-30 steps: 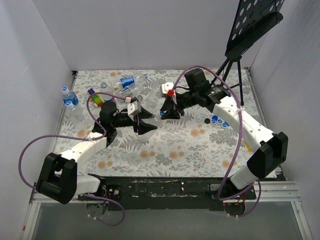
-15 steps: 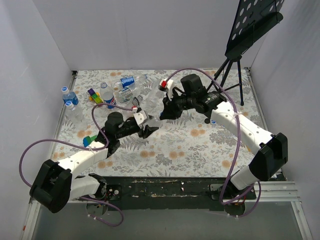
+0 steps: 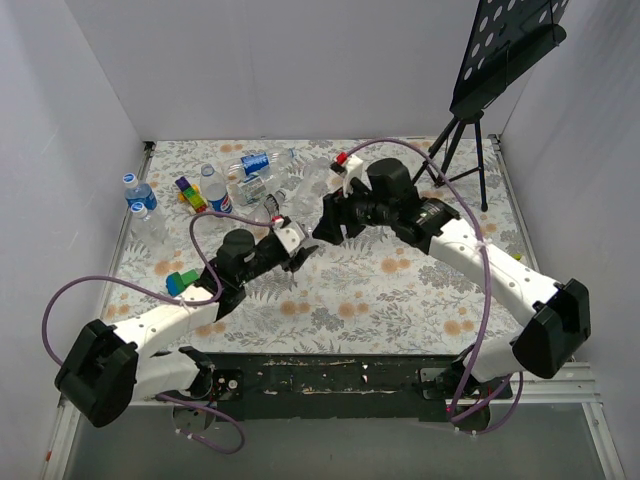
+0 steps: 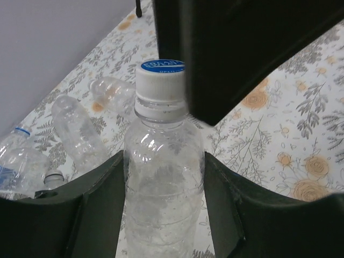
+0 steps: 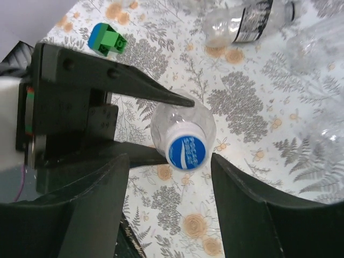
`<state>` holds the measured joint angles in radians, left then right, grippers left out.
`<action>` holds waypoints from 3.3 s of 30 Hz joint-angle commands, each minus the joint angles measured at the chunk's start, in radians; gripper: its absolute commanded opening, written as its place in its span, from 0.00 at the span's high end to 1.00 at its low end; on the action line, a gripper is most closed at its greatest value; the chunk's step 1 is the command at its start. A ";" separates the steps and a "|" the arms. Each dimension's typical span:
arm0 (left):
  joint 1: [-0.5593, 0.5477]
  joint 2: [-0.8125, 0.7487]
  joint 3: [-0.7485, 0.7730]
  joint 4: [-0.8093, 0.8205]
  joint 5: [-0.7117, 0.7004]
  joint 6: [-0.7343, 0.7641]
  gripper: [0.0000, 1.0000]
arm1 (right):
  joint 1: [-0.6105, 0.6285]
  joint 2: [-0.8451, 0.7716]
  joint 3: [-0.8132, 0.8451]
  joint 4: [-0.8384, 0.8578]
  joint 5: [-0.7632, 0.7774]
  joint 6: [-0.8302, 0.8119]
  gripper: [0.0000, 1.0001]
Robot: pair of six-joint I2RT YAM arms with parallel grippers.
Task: Screw on the bottle caps
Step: Screw the bottle cap onto the plastic bottle.
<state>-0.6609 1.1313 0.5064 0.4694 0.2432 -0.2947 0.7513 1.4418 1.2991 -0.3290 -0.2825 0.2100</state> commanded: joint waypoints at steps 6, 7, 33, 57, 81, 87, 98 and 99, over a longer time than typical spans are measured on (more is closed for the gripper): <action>0.196 0.077 0.139 0.024 0.671 -0.276 1.00 | -0.185 -0.169 -0.046 0.119 -0.401 -0.299 0.30; 0.204 0.085 0.142 0.034 0.721 -0.288 1.00 | -0.194 -0.176 -0.046 0.113 -0.435 -0.338 0.31; 0.201 0.079 0.054 0.347 0.670 -0.520 1.00 | -0.167 -0.147 -0.129 0.278 -0.747 -0.439 0.31; 0.201 0.027 0.026 0.322 0.466 -0.528 1.00 | -0.139 -0.242 -0.207 0.331 -0.669 -0.383 0.33; 0.187 0.033 0.046 0.293 0.571 -0.483 1.00 | -0.139 -0.138 -0.139 0.518 -0.676 -0.285 0.30; 0.187 0.022 0.034 0.295 0.501 -0.494 1.00 | -0.138 -0.152 -0.171 0.516 -0.698 -0.271 0.31; 0.187 -0.016 0.004 0.305 0.334 -0.508 1.00 | -0.136 -0.253 -0.328 0.558 -0.682 -0.218 0.31; 0.187 -0.016 0.003 0.299 0.320 -0.508 1.00 | -0.133 -0.265 -0.339 0.562 -0.690 -0.190 0.32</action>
<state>-0.4942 1.1538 0.5121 0.7593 0.7467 -0.7940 0.6048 1.2415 1.0092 0.2085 -0.8921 -0.0628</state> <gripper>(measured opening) 0.519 0.691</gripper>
